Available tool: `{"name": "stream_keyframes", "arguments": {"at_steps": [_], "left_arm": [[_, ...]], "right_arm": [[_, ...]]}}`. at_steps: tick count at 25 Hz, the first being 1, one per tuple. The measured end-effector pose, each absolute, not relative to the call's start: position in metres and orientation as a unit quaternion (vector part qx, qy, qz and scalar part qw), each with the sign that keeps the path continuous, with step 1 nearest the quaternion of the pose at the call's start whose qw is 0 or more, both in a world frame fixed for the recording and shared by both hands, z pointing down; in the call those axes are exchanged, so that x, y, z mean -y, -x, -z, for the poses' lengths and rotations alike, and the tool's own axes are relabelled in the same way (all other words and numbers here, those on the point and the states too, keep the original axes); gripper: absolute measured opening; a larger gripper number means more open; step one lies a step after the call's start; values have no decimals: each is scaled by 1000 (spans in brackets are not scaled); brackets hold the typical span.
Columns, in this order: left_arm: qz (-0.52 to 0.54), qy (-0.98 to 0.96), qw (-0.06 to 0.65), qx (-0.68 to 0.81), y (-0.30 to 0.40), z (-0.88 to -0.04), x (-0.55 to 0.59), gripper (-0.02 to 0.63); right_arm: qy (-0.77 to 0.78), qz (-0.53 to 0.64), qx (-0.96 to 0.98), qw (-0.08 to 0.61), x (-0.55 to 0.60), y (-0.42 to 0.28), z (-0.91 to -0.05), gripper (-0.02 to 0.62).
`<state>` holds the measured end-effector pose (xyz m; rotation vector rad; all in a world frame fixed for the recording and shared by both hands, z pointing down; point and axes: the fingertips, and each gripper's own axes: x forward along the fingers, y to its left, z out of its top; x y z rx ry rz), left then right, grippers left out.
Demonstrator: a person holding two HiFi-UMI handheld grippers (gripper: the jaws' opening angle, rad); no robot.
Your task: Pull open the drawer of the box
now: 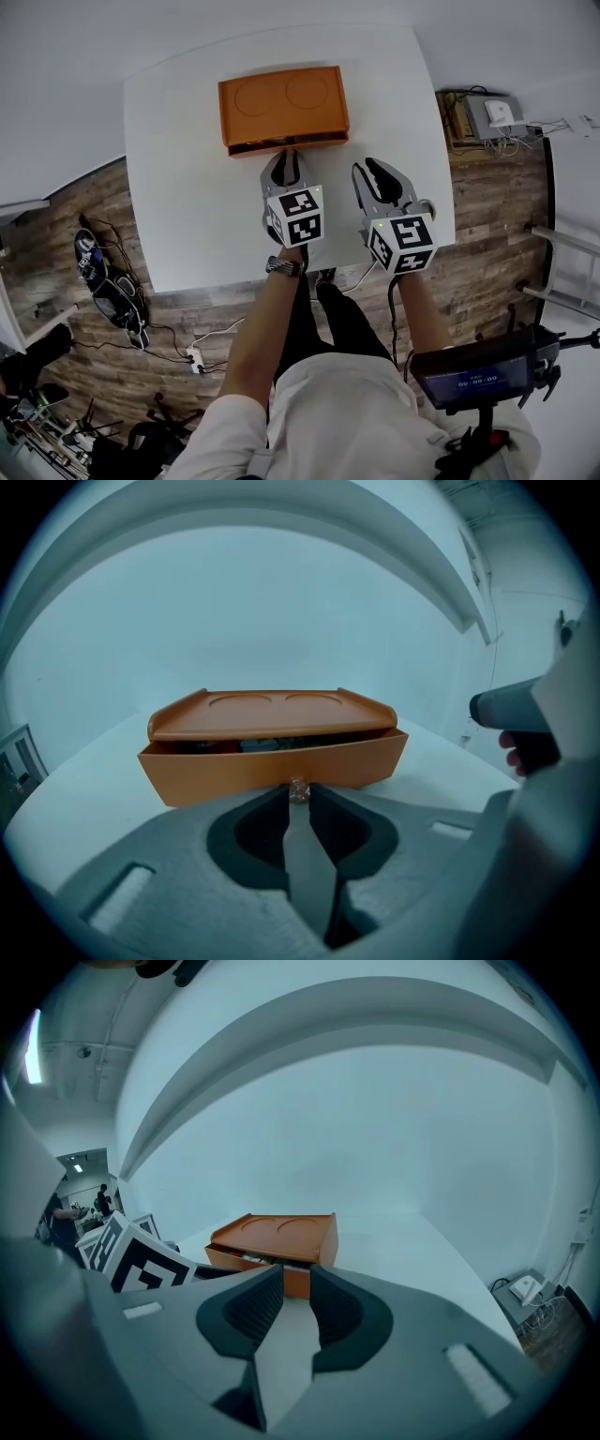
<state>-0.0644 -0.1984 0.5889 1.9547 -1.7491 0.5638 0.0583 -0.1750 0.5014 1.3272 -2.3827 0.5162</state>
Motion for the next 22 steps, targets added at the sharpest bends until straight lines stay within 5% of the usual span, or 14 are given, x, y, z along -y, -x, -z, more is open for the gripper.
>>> {"name": "stream_keyframes", "arguments": {"at_steps": [22], "left_arm": [[-210, -714, 231, 627, 46, -594, 170, 72]], "right_arm": [[-461, -177, 850, 184, 170, -56, -503, 92]]}}
